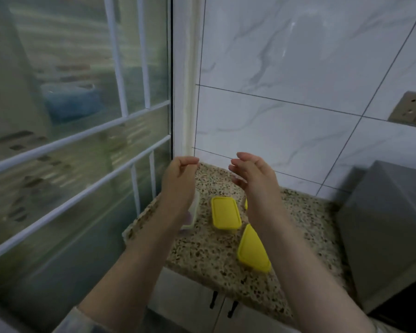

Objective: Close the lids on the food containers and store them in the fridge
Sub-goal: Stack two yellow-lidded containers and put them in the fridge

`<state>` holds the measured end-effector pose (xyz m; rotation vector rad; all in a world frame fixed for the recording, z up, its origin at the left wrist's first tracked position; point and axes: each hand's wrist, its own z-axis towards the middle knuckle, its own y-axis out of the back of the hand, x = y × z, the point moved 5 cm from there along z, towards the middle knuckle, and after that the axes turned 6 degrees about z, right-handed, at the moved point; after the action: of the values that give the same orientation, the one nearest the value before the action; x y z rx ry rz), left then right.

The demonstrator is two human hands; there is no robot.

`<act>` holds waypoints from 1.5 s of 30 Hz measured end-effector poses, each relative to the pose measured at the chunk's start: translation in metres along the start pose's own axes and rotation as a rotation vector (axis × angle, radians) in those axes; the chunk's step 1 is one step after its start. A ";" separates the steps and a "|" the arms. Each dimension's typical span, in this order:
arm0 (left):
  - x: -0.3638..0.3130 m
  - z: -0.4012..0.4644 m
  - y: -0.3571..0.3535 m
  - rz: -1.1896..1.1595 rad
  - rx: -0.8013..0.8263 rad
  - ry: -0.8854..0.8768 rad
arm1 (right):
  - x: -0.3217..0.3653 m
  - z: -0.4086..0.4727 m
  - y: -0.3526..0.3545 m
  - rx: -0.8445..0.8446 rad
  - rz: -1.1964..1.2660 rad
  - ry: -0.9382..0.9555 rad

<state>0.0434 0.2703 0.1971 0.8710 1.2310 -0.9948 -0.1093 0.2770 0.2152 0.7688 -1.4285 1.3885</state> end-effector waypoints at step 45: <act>0.290 0.106 -0.163 0.755 0.380 0.467 | -0.229 0.080 0.239 -0.408 -0.877 -0.783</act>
<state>-0.0590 0.0780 -0.0763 1.7766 0.9524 -0.4112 -0.2681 0.1941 -0.0743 1.5030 -1.5492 0.0910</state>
